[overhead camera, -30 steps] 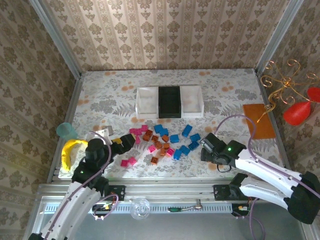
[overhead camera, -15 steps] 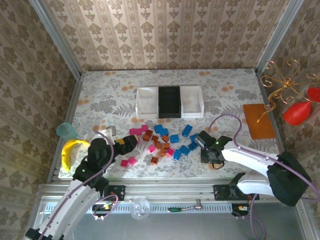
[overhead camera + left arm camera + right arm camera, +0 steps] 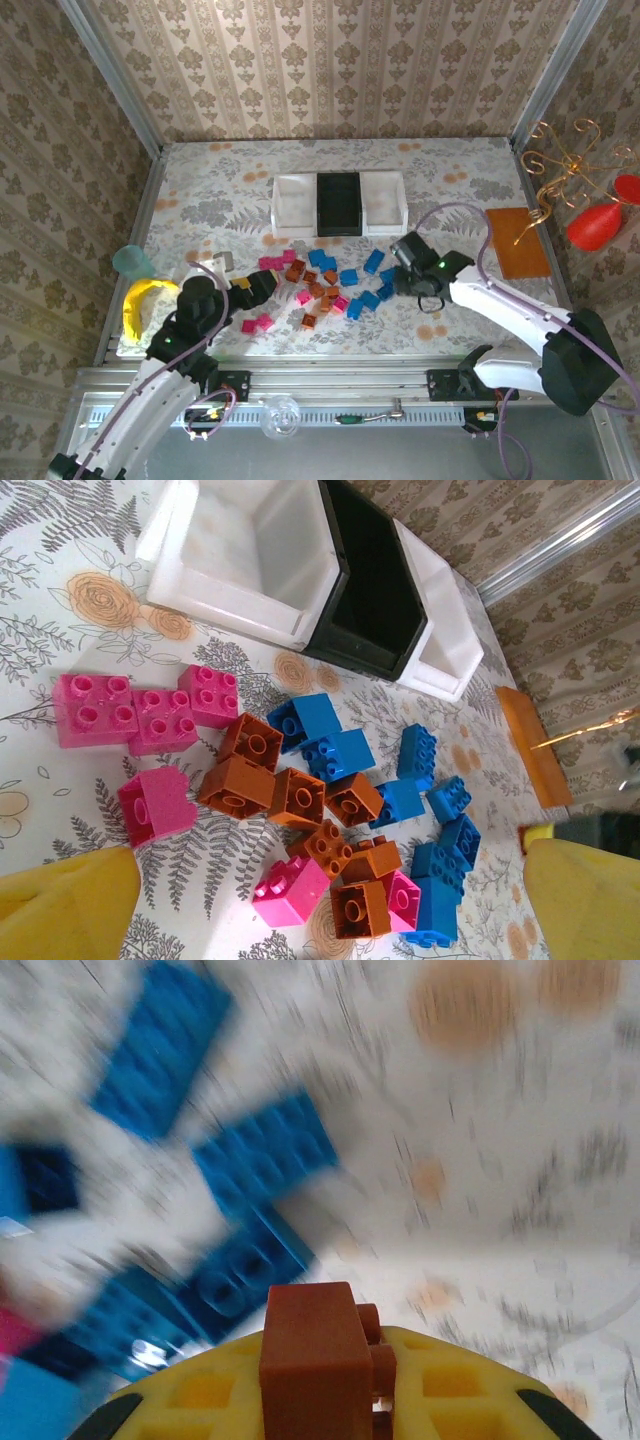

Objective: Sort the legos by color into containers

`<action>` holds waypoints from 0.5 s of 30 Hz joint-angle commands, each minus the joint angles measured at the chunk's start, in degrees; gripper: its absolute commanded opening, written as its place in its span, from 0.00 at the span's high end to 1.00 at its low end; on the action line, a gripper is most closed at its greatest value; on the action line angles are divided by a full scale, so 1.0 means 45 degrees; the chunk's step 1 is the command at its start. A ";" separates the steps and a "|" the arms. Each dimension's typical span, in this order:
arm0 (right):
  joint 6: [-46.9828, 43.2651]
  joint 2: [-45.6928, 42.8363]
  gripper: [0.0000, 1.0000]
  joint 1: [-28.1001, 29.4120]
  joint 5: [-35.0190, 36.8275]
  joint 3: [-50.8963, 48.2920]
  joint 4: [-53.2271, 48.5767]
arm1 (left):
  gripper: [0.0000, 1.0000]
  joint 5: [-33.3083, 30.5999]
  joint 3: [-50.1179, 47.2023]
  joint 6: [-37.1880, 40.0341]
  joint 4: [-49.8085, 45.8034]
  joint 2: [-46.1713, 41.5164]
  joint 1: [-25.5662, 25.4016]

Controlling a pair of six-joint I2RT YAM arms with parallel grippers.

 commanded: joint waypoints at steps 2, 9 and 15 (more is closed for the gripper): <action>-0.0970 0.1291 0.90 -0.1112 -0.0178 0.2131 0.1791 | 0.00 -0.0423 0.0308 -0.0339 -0.0254 0.0421 -0.0216; -0.1652 0.6036 0.89 -0.2115 0.0757 0.6107 0.2509 | 0.01 -0.1262 0.0694 -0.0658 -0.2137 0.0045 -0.0264; -0.1374 0.8660 0.83 -0.2719 0.1093 0.8727 0.1553 | 0.03 -0.1991 0.1083 -0.0895 -0.4051 -0.0274 -0.0285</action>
